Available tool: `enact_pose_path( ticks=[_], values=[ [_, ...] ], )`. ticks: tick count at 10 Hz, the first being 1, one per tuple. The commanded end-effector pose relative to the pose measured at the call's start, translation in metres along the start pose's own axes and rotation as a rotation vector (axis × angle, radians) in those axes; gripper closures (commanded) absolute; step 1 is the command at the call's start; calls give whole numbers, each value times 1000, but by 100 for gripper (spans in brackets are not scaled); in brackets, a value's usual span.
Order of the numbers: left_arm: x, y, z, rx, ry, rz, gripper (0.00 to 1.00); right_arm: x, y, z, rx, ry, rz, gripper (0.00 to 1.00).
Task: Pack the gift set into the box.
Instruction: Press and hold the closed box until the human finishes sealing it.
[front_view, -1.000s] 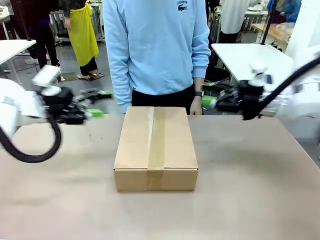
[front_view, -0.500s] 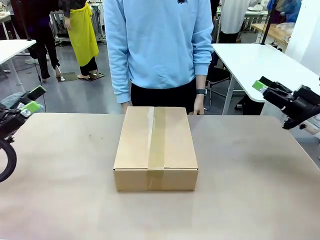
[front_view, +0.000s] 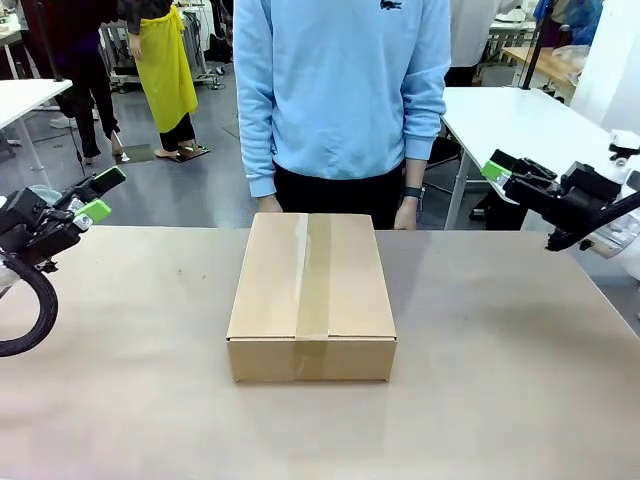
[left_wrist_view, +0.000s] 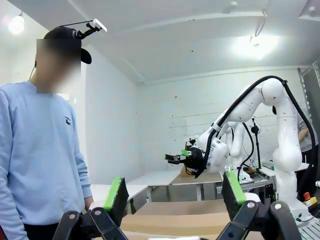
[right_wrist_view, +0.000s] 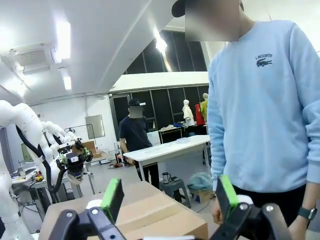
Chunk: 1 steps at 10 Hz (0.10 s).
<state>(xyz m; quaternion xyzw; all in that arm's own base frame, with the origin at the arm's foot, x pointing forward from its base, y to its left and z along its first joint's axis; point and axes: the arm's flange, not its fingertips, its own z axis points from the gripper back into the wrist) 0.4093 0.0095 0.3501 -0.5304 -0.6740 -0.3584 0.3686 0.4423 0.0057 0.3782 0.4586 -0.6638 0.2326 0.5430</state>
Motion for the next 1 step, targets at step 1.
enact_pose_path(
  ticks=[1],
  values=[
    [3,-2,5,-9,9,-8,0,4,-3,1,12,-2,-16,0]
  ],
)
